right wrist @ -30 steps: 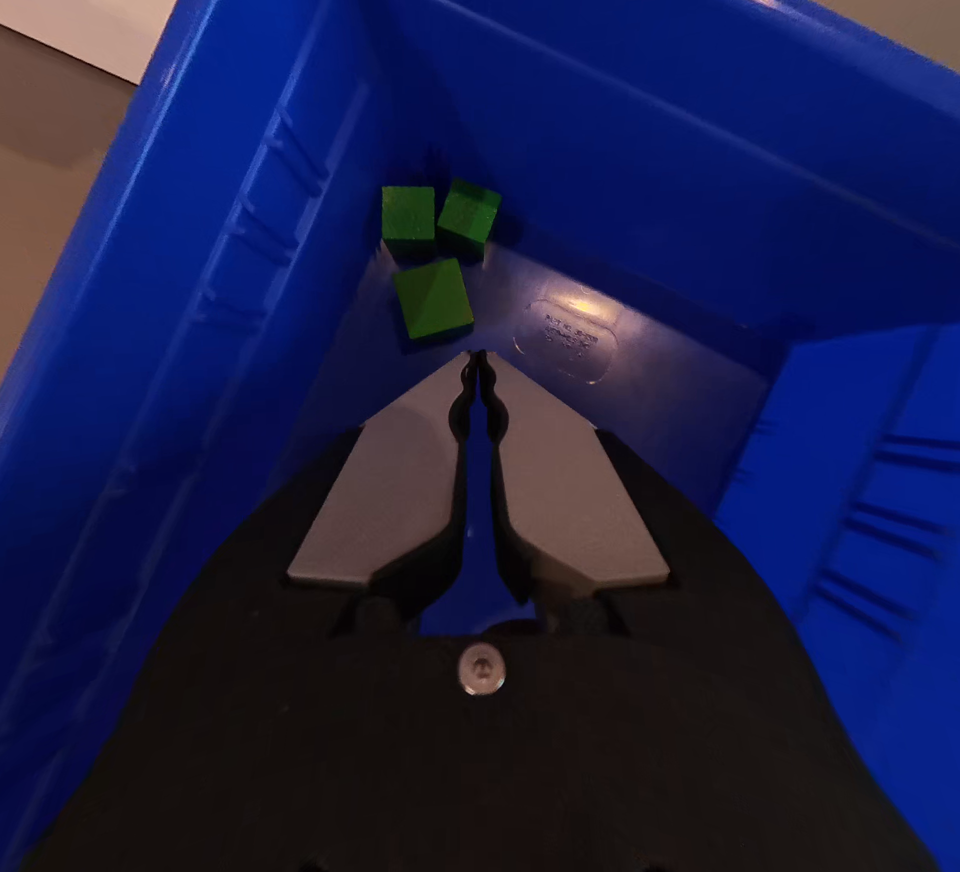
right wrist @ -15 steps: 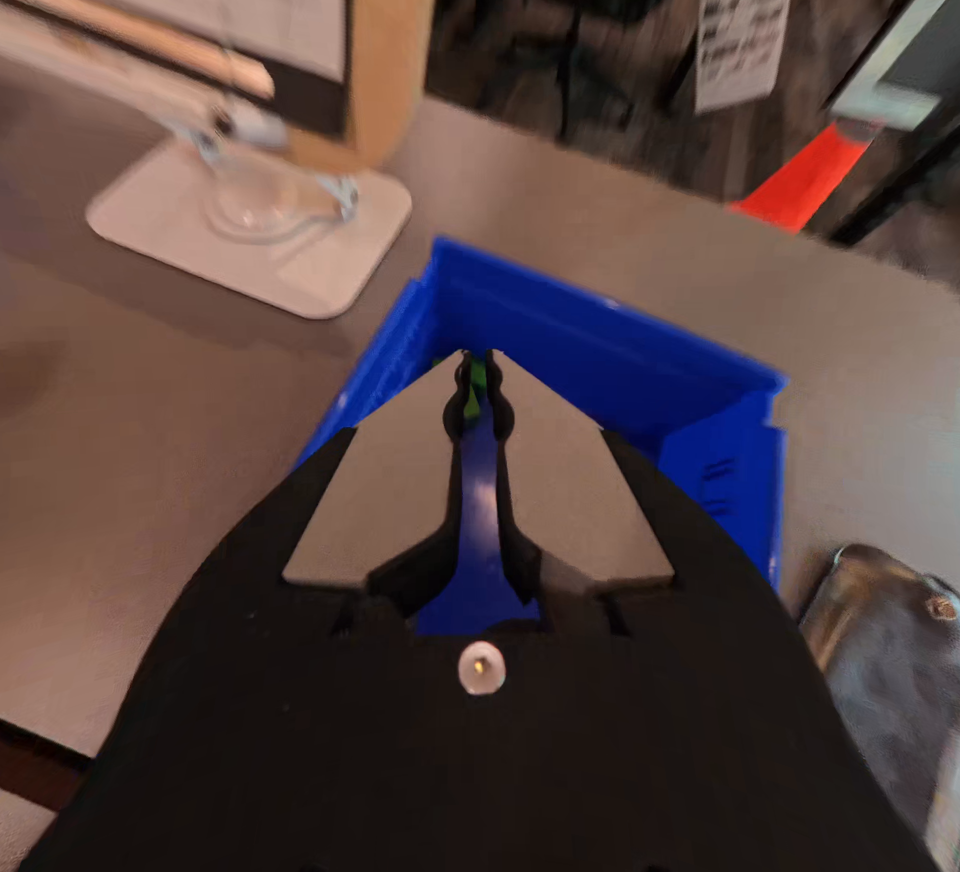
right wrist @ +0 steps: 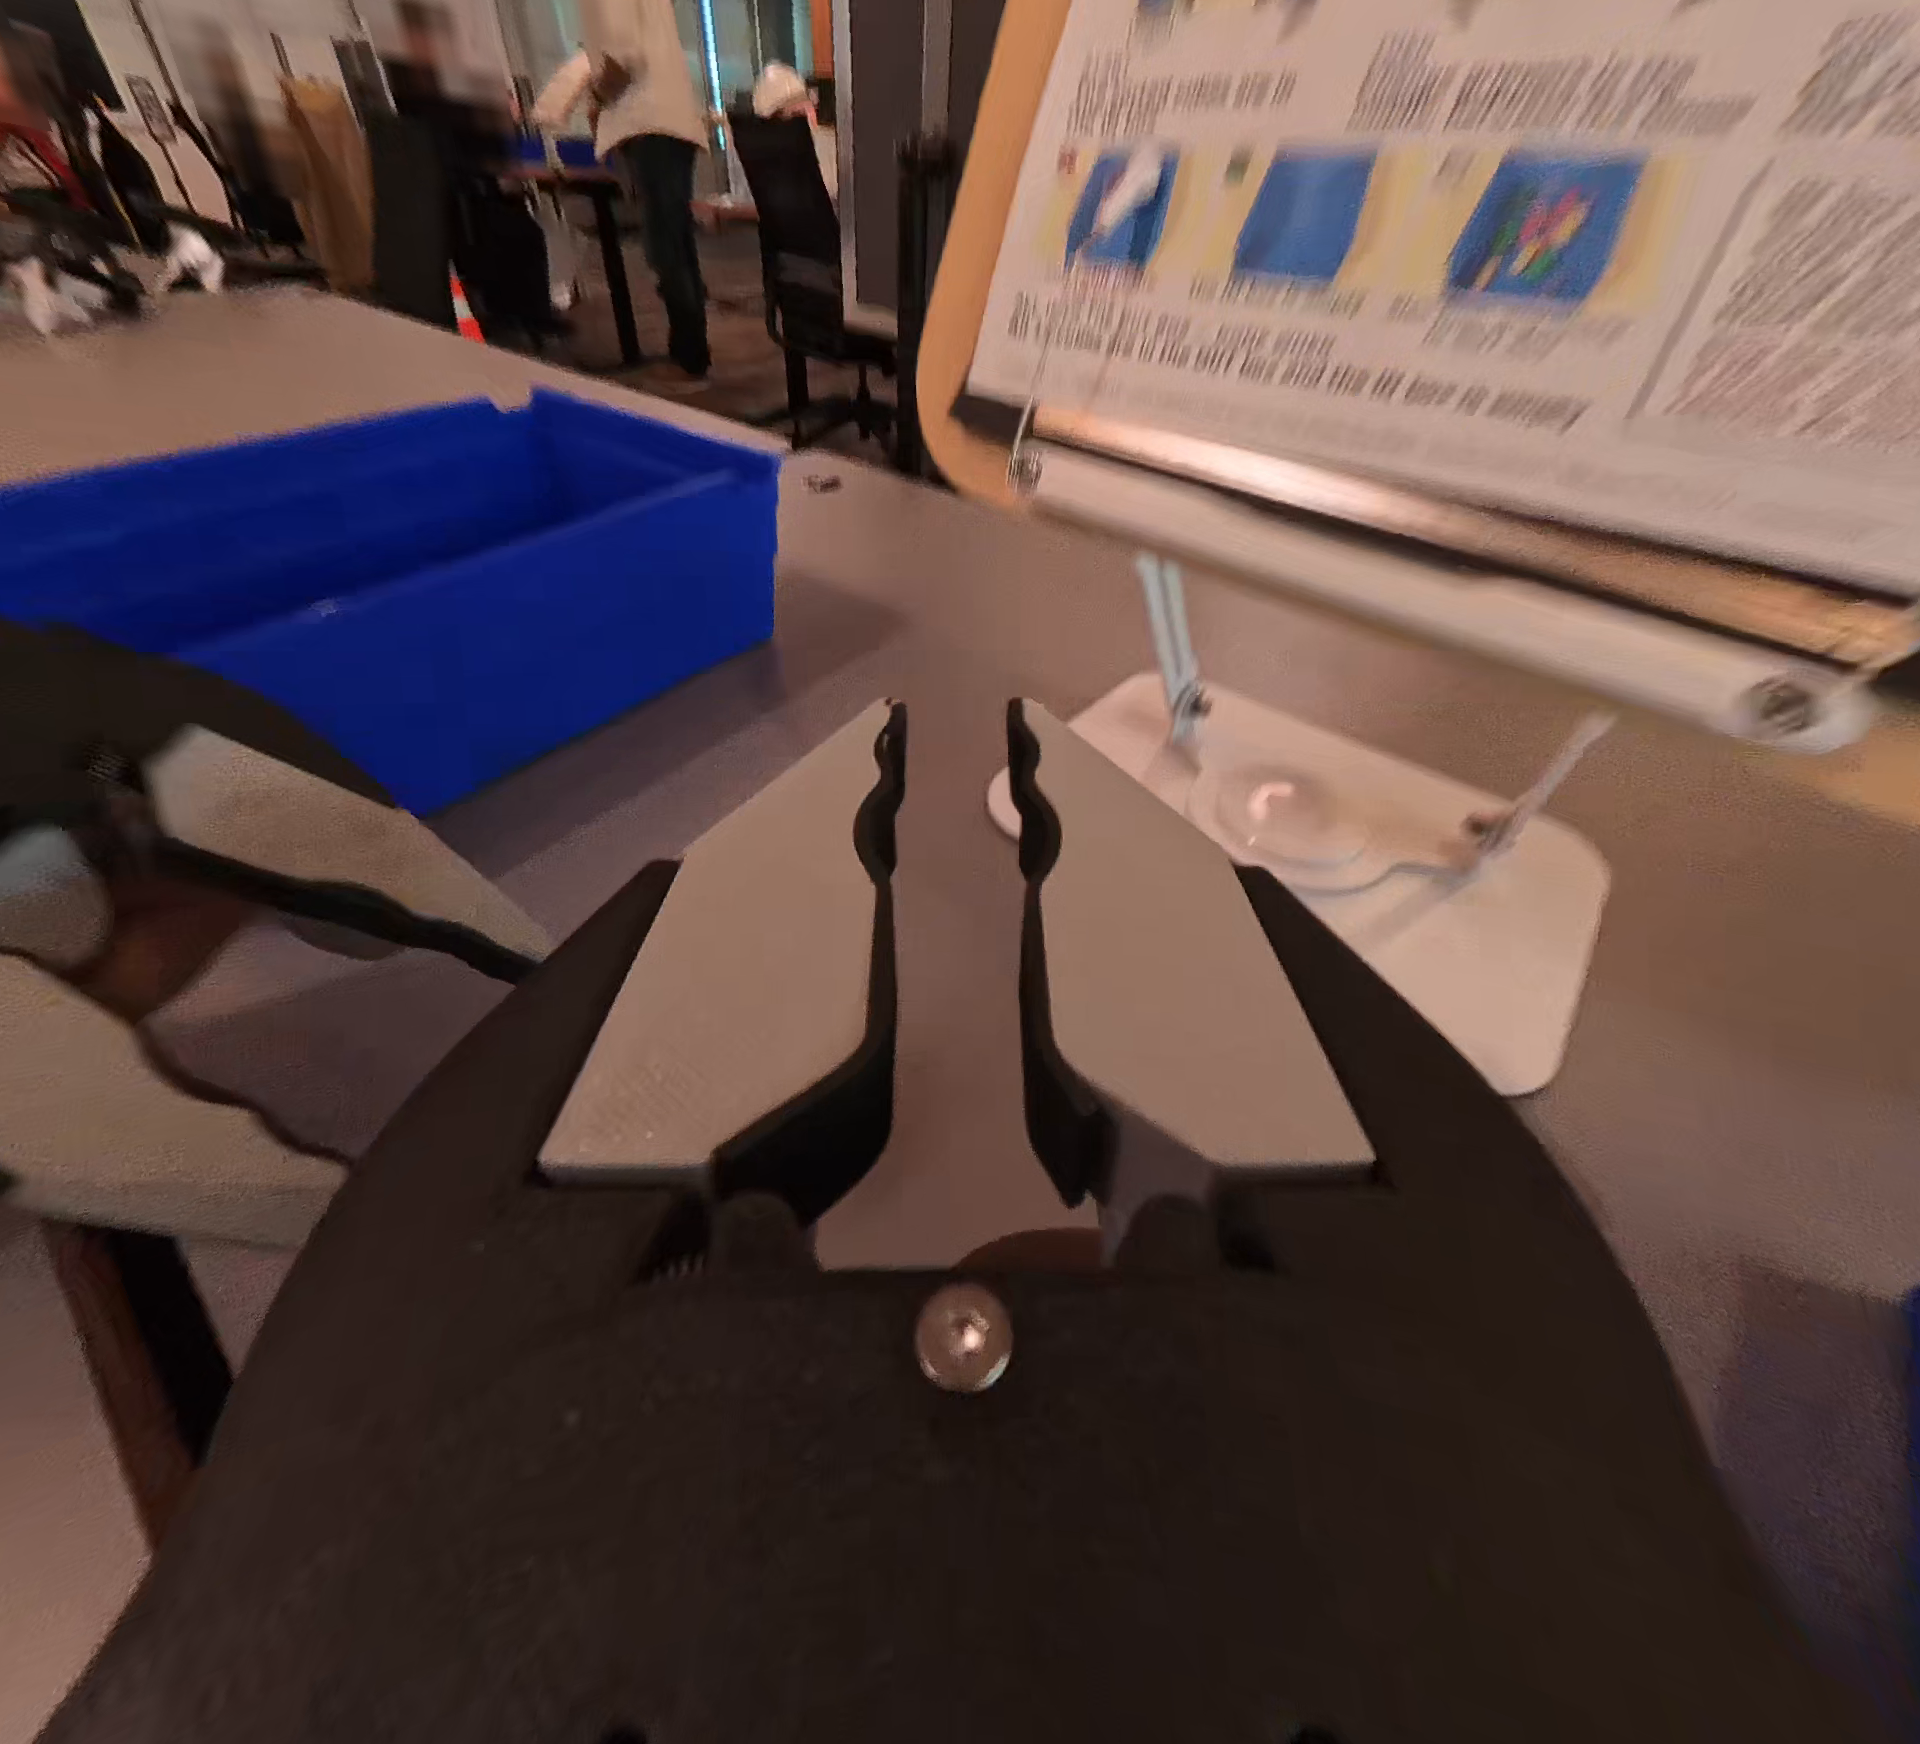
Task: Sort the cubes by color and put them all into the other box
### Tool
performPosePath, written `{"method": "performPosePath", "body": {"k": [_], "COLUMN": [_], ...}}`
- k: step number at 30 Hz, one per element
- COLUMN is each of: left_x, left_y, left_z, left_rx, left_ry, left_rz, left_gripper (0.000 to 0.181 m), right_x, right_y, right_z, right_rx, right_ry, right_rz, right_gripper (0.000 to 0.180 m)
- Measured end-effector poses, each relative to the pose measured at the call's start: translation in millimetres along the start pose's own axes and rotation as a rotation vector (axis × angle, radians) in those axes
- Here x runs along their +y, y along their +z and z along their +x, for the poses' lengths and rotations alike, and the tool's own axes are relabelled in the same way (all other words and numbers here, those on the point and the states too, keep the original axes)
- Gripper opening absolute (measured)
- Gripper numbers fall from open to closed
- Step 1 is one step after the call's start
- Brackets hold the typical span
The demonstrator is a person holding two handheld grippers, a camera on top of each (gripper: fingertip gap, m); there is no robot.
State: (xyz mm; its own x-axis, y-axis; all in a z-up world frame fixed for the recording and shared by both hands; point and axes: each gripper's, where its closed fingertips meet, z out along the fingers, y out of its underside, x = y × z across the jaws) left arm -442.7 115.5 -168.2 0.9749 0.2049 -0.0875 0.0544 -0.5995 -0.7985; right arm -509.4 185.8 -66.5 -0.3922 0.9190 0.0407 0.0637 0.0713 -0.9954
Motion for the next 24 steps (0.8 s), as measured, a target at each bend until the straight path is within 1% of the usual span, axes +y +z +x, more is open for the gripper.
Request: {"method": "performPosePath", "body": {"k": [2,4,8,11,13,15,17,20,22,24], "left_x": [1.0,-2.0,-22.6,-42.3,-47.8,-47.2,-39.7,-16.4,7.7,32.4], "left_y": [-2.6,-8.0,-33.4,-70.8,-99.2,-128.3,-153.0,-170.0,-169.9,-165.8], "left_z": [-1.6,-2.1,0.1,-5.6,-21.5,-48.9,-76.5,-109.0,-127.0,-139.6], "left_rx": [-0.003,-0.002,0.019,0.026,-0.019,-0.115,-0.194,-0.256,-0.307,-0.350], "left_ry": [0.005,0.018,0.044,0.033,0.017,-0.014,-0.072,-0.154,-0.169,-0.134], "left_rz": [-0.004,0.012,0.114,0.242,0.315,0.384,0.442,0.435,0.356,0.246], "left_gripper": [0.052,0.052,0.051,0.050,0.050,0.049,0.049,0.049,0.049,0.050], "right_x": [38.1,60.0,64.2,72.8,77.6,79.1,80.1,81.9,82.5,82.7], "right_y": [26.5,37.5,34.6,33.9,34.3,34.0,32.8,31.3,30.8,30.9], "right_z": [-7.2,-7.6,-10.7,-16.6,-21.5,-24.3,-26.7,-29.6,-29.0,-29.1], "right_rx": [-0.017,-0.004,0.034,0.037,0.027,0.021,0.010,-0.015,-0.018,-0.025], "right_ry": [0.001,-0.051,-0.147,-0.223,-0.251,-0.262,-0.256,-0.243,-0.233,-0.219], "right_rz": [-0.100,-0.189,-0.169,-0.194,-0.213,-0.219,-0.221,-0.222,-0.224,-0.223], "right_gripper": [0.019,0.022,0.020,0.020,0.020,0.020,0.020,0.020,0.020,0.020]}}
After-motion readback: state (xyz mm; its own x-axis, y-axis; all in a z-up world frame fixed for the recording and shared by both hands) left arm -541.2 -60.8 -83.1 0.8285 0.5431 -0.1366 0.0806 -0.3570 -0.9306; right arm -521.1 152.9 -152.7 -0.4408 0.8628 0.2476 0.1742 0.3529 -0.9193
